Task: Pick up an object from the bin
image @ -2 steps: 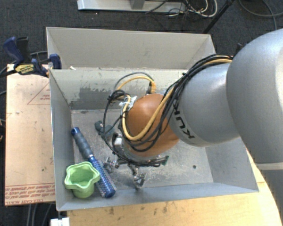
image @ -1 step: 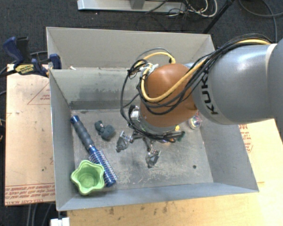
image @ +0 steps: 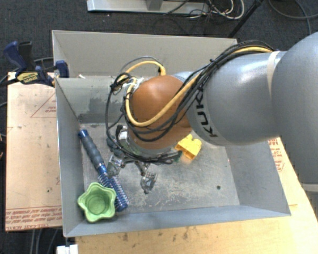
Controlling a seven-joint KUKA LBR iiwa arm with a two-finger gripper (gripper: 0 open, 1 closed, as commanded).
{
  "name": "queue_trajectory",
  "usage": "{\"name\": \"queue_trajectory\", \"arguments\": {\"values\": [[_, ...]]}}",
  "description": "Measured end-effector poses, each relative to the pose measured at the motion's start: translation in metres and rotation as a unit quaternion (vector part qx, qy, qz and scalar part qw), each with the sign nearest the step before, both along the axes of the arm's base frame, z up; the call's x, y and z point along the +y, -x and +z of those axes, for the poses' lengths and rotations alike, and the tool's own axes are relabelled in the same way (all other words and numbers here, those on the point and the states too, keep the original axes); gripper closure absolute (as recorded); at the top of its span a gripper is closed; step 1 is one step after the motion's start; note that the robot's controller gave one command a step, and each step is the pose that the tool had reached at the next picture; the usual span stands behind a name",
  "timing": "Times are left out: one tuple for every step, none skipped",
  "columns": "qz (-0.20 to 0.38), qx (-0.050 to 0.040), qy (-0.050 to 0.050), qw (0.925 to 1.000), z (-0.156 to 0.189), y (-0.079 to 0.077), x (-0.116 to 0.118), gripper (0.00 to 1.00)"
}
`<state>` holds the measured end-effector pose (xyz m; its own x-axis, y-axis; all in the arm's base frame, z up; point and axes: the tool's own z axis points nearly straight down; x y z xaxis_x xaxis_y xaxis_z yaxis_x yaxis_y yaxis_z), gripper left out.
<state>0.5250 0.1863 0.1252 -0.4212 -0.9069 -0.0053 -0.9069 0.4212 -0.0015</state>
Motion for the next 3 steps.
{"name": "queue_trajectory", "arguments": {"values": [[0.061, -0.0152, -0.003, 0.9980, 0.000, 0.030, 0.054, 0.00], [0.146, -0.0161, -0.002, 0.9891, -0.027, 0.020, 0.065, 0.00], [0.288, -0.0028, 0.001, 0.9575, -0.041, 0.003, 0.063, 0.00]]}}
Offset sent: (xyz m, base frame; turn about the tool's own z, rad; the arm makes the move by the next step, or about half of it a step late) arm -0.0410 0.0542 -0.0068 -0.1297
